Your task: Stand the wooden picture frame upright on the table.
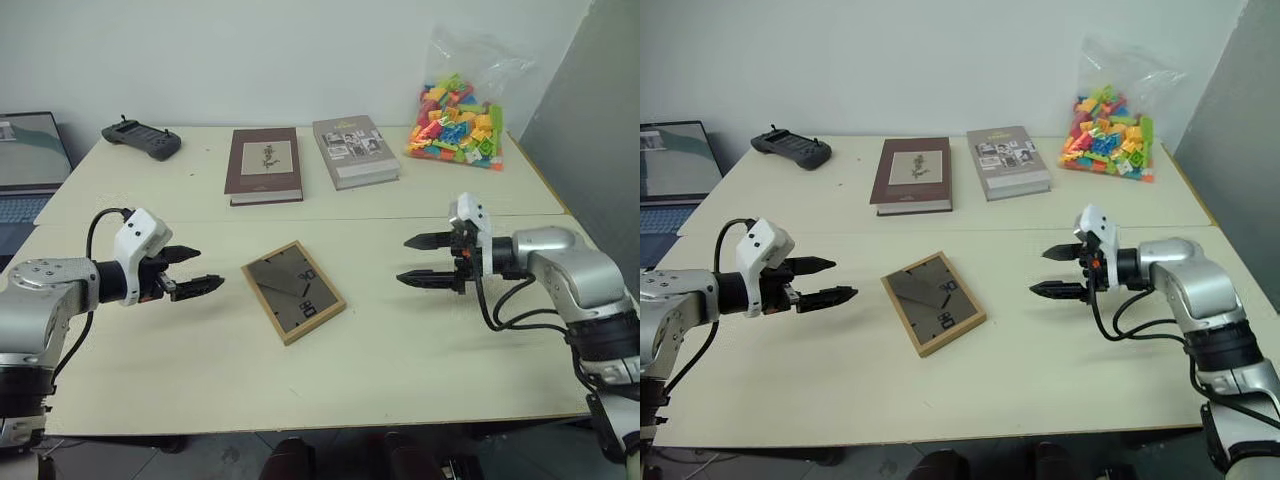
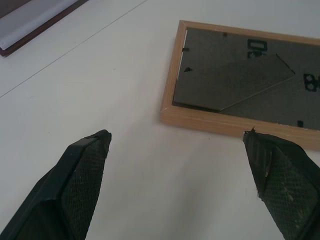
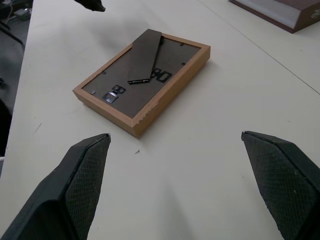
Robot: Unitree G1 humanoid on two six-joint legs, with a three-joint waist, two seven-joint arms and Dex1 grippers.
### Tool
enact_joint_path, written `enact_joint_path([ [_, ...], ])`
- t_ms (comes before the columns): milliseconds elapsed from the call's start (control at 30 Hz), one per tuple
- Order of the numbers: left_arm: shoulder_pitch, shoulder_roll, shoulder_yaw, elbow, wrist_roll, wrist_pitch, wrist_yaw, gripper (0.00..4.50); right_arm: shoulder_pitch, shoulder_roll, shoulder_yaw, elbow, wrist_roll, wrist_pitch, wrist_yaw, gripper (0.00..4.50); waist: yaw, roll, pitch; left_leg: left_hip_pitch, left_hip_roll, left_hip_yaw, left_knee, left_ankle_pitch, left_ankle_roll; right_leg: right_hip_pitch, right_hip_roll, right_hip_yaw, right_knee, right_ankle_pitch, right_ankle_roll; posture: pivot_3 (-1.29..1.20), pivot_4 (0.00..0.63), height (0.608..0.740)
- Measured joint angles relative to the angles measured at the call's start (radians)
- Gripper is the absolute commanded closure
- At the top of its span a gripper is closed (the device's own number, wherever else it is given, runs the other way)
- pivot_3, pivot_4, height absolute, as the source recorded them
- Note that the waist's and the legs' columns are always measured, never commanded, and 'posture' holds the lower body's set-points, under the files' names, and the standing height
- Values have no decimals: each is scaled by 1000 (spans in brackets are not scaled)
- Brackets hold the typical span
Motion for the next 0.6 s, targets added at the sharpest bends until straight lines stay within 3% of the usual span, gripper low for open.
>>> enact_joint_path([
  [300,-15,-3,-11,22,42,-37,26,0,-40,77,40,139,-97,-104,-1,30,-1,0,0,-3,0,0,1,0,0,-3,0,1,1,0,0,0,150,740],
  [333,-13,-6,-11,30,48,-48,32,363,-44,95,42,158,-106,-110,-12,198,-1,0,0,-3,0,0,1,0,0,-3,0,1,1,0,0,0,150,740],
  [400,-12,-19,-11,47,67,-78,53,609,-55,129,49,189,-129,-127,-33,516,-1,0,0,-3,0,0,1,0,0,-4,0,1,2,0,0,0,150,740],
  [600,-11,-122,-48,107,130,-158,118,2042,-71,219,89,275,-214,-209,-89,2080,2,0,0,-3,0,0,1,0,0,-4,-1,1,2,0,0,0,150,740],
])
